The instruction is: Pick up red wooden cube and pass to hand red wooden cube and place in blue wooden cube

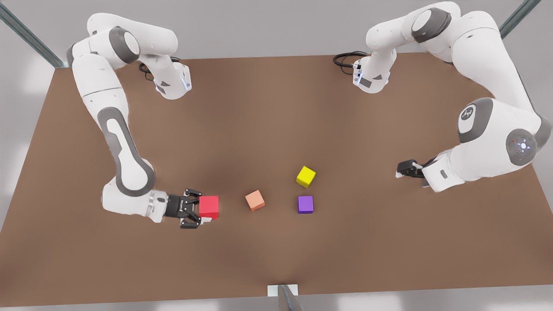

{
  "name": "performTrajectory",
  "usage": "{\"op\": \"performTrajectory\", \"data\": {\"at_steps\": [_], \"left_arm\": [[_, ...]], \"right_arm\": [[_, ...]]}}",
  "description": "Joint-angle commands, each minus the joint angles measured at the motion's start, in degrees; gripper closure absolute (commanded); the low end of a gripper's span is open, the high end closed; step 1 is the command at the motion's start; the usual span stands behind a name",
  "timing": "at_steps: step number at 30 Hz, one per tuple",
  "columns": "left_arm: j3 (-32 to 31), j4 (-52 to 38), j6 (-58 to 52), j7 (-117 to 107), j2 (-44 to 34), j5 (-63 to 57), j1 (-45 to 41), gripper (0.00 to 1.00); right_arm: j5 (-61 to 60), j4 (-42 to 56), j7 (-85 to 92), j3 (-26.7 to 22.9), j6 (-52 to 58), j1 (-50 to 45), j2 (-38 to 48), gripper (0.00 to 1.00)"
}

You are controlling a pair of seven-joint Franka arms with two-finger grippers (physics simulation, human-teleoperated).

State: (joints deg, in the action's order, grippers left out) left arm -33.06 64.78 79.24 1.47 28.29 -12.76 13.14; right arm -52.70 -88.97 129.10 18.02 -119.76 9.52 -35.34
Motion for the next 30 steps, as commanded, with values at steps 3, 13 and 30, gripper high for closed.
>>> {"op": "performTrajectory", "data": {"at_steps": [3,13,30], "left_arm": [[20.8,24.9,7.9,-7.0,-18.1,6.0,-12.9,0.00],[20.7,22.0,8.1,-6.8,-12.8,8.7,-11.0,0.00],[20.4,18.5,5.4,-7.1,-12.7,7.9,-10.9,0.00]], "right_arm": [[41.5,2.2,-39.5,-9.1,20.6,0.6,5.2,0.42],[62.1,2.0,-40.2,-14.3,9.3,0.4,5.1,0.44],[62.0,-29.9,-39.3,-16.4,-21.1,2.2,17.1,0.44]]}}
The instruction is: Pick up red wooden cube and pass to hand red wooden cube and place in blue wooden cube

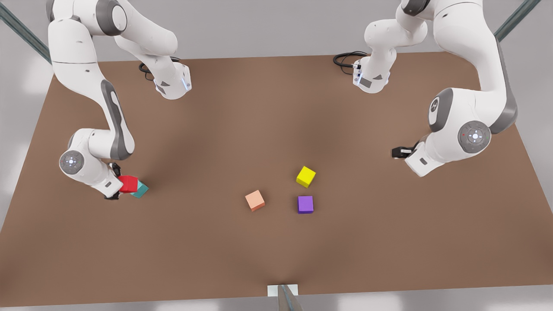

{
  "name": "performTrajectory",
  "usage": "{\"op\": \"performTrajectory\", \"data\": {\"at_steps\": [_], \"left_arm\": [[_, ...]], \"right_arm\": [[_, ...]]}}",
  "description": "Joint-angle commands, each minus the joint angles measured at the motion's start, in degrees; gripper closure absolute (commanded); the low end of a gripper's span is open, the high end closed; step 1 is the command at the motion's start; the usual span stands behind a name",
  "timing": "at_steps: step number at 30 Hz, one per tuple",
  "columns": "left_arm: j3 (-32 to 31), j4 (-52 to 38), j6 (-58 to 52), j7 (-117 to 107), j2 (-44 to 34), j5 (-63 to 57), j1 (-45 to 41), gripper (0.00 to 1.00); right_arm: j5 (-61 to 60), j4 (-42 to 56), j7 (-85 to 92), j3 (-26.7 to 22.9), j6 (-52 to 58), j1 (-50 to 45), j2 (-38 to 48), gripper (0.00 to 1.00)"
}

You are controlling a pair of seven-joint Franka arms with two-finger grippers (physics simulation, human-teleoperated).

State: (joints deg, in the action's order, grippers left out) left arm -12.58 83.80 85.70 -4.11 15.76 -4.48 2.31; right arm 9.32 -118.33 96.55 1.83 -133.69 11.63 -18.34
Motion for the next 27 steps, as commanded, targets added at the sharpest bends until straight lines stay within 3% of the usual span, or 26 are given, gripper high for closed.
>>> {"op": "performTrajectory", "data": {"at_steps": [1,13,15,27], "left_arm": [[0.1,-1.9,-1.0,-1.2,-0.1,-2.8,0.3,0.00],[0.1,-1.8,-1.0,-1.3,0.4,-2.4,1.1,0.00],[0.0,-1.7,-1.1,-1.3,0.4,-2.4,1.2,0.00],[0.0,-1.6,-2.6,0.6,0.1,-1.6,1.8,0.00]], "right_arm": [[-0.1,-1.2,-6.7,-0.2,-7.7,0.0,0.1,0.44],[0.0,-6.7,-6.5,-1.3,-14.0,0.1,0.9,0.44],[0.0,-7.3,-6.6,-1.7,-14.8,0.1,0.9,0.00],[0.0,-8.1,-6.5,-1.7,-15.5,0.1,0.9,0.00]]}}
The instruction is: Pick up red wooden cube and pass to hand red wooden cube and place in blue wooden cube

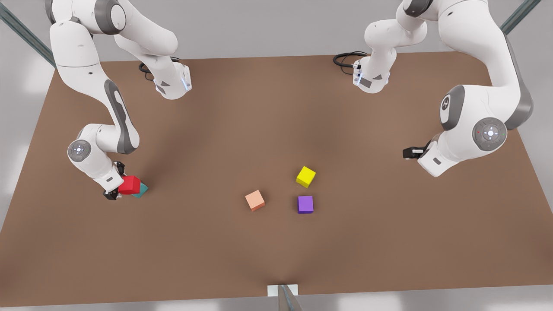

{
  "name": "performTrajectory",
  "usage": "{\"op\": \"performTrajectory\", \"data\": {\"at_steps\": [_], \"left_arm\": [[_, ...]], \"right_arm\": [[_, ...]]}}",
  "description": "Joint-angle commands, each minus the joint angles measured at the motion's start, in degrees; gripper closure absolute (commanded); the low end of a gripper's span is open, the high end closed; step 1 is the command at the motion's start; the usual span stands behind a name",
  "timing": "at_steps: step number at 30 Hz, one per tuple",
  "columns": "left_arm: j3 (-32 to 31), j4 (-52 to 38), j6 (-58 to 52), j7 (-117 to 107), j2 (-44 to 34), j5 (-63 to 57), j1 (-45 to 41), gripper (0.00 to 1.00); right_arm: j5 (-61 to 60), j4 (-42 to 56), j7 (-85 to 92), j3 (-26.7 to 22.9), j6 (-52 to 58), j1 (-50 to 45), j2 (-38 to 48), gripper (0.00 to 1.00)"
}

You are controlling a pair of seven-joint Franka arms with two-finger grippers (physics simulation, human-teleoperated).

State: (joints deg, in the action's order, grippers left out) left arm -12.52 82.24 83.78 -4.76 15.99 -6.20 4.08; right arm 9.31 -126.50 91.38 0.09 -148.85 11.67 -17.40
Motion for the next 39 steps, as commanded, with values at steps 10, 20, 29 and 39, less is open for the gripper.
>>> {"op": "performTrajectory", "data": {"at_steps": [10,20,29,39], "left_arm": [[0.0,-0.1,-1.2,4.0,-0.1,0.2,0.9,0.00],[0.0,-0.3,-1.5,4.0,-0.2,0.3,0.8,0.00],[-0.5,-0.4,-1.2,3.9,0.2,1.5,0.7,0.00],[-1.5,-3.4,-8.5,4.9,3.2,2.2,3.0,0.00]], "right_arm": [[-0.6,-0.9,-0.8,0.0,4.1,0.0,3.8,0.00],[-12.4,11.5,-40.1,0.8,40.4,-5.3,9.7,0.00],[-11.2,35.2,-102.7,0.7,55.0,-13.4,-1.1,0.00],[-6.7,36.4,-99.9,0.3,64.7,-12.2,11.6,0.00]]}}
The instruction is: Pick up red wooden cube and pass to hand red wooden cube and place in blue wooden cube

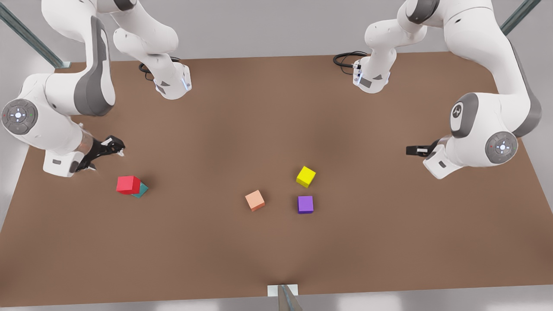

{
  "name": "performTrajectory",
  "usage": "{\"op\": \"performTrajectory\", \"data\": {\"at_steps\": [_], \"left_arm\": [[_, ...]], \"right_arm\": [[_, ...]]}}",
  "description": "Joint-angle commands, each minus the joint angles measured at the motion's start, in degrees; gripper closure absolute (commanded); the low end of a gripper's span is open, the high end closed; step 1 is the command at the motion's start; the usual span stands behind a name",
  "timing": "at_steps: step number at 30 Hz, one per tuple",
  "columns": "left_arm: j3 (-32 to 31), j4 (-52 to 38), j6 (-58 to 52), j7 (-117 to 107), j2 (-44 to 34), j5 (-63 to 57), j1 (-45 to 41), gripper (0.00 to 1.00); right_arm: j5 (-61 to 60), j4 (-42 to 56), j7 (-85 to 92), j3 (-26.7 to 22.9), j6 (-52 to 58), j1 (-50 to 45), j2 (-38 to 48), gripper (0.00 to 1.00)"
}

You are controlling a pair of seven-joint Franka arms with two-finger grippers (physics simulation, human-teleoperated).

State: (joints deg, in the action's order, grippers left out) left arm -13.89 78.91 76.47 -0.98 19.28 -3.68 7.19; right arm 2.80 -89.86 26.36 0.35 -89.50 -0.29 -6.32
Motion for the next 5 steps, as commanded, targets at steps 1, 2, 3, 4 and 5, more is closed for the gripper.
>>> {"op": "performTrajectory", "data": {"at_steps": [1,2,3,4,5], "left_arm": [[-0.6,-0.1,-1.2,1.1,-0.1,-1.7,-0.1,0.00],[-0.4,-0.1,-1.1,1.0,0.2,-3.9,-0.5,0.00],[-0.3,-0.1,-1.1,1.0,0.3,-4.0,-0.4,0.00],[-0.3,-0.1,-1.1,1.0,0.3,-3.9,-0.3,0.00],[-0.6,-0.2,-1.1,0.8,-0.2,-3.6,-1.4,0.00]], "right_arm": [[-0.2,-0.2,-34.8,0.0,5.3,-0.2,0.5,0.00],[-0.2,-0.2,-34.7,0.0,5.2,-0.2,0.6,0.00],[-0.1,-0.1,-34.7,0.0,5.2,-0.2,0.7,0.00],[-0.1,-0.1,-34.6,0.0,5.2,-0.2,0.9,0.00],[-0.1,-0.1,-34.6,0.0,5.2,-0.2,1.0,0.00]]}}
